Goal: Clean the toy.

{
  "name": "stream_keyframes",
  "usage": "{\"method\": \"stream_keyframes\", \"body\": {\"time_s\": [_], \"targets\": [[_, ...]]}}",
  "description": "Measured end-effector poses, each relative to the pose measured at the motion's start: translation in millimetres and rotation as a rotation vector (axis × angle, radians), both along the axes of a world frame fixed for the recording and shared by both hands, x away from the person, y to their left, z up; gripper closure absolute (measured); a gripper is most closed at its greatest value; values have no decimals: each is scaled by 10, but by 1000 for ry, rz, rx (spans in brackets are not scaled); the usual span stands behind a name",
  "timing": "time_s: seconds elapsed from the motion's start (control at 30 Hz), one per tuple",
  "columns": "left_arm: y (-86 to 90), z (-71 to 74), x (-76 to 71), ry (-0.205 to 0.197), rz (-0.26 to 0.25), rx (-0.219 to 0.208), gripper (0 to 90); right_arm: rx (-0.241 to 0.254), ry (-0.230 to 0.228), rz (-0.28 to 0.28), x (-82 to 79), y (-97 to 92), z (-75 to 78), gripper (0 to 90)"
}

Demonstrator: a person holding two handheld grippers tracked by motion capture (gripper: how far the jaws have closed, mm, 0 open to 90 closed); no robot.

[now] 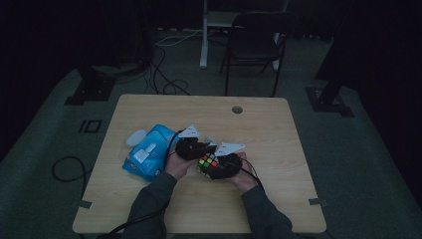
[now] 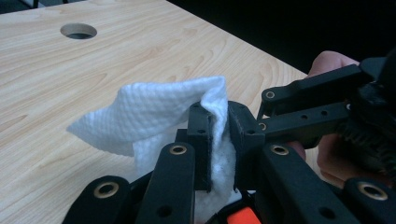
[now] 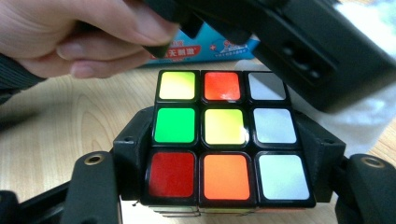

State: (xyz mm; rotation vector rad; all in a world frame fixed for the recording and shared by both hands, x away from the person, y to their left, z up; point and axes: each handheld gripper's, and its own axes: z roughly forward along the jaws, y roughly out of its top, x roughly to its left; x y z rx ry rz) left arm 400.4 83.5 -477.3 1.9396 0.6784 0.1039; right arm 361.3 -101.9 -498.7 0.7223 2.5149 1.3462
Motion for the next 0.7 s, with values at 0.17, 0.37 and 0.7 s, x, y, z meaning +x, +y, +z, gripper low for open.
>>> {"method": "stream_keyframes", "body": {"time_s": [0.17, 0.37, 0.7], "targets": [[22, 13, 3, 1, 0, -2, 815, -5, 4, -18, 26, -38, -20, 339], [4, 21, 5, 3, -6, -7, 815, -5, -6, -14, 15, -35, -1, 339], [-40, 17, 6, 23, -29, -34, 817, -11, -16, 2, -6, 14, 6, 338]]}}
